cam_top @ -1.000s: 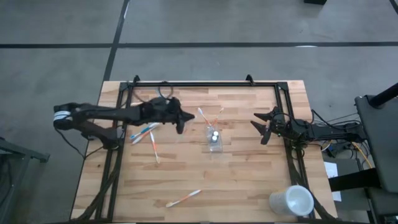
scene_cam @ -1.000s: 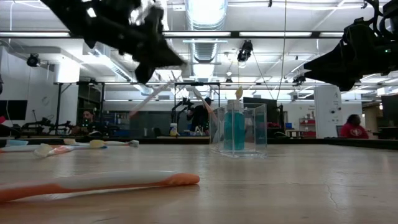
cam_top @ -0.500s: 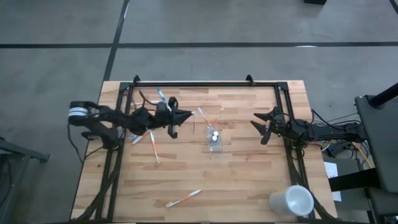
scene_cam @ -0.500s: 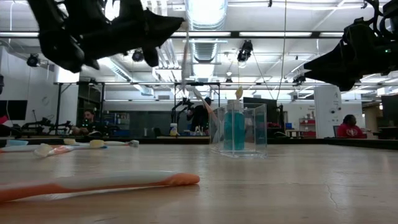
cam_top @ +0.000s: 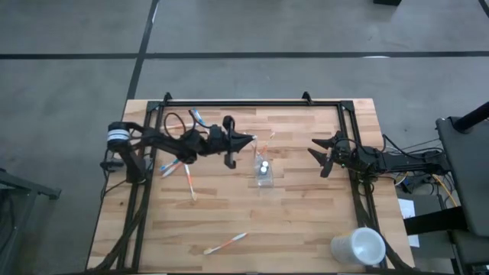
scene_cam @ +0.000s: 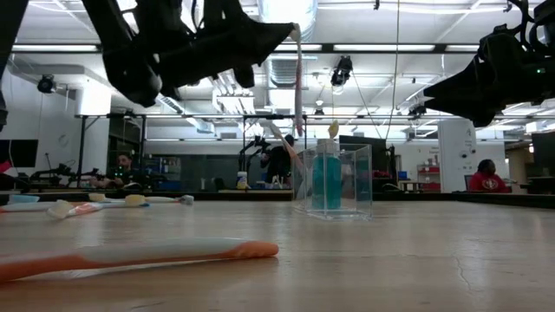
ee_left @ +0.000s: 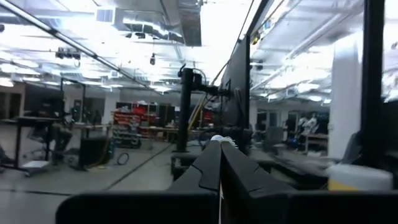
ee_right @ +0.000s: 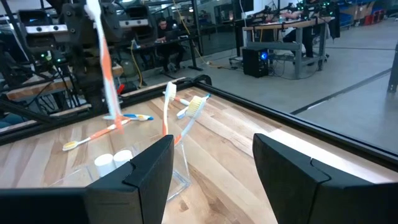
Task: Pick & Place toothbrushing station
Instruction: Put the orange toothbrush into the transparent organizer
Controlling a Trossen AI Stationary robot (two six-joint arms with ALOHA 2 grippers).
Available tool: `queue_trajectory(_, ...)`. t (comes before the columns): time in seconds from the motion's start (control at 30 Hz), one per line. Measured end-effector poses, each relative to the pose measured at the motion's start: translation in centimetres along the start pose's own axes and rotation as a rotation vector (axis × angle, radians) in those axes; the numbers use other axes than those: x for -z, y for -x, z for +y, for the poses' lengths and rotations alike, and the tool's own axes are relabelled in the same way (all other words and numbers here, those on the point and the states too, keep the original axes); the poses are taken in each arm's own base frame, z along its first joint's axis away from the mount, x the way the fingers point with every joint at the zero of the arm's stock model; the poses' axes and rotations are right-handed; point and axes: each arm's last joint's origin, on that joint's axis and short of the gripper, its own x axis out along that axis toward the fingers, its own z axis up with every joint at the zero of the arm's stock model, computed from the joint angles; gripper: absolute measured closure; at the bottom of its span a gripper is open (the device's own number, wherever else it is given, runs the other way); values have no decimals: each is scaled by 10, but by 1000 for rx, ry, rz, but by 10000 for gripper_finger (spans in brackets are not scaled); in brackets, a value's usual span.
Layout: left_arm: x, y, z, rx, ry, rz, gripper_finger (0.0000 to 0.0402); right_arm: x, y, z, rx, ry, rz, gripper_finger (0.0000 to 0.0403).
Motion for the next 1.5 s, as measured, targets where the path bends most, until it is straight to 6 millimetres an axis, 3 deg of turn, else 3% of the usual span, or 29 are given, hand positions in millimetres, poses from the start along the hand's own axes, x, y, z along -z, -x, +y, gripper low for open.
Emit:
queue_trajectory(0.37, 18, -2, 13, -46, -15, 83, 395, 0, 0, 0, 0, 0, 0, 188)
queue_trajectory(0.73, 52, 5, 18, -69, 90, 176, 389, 0, 0, 0, 0, 0, 0, 188)
queue_trajectory(1.0, 61, 7, 18, -62, 136, 202, 387, 0, 0, 0, 0, 0, 0, 188)
queue_trajectory(1.5, 62, 8, 17, -24, 155, 222, 276, 0, 0, 0, 0, 0, 0, 188)
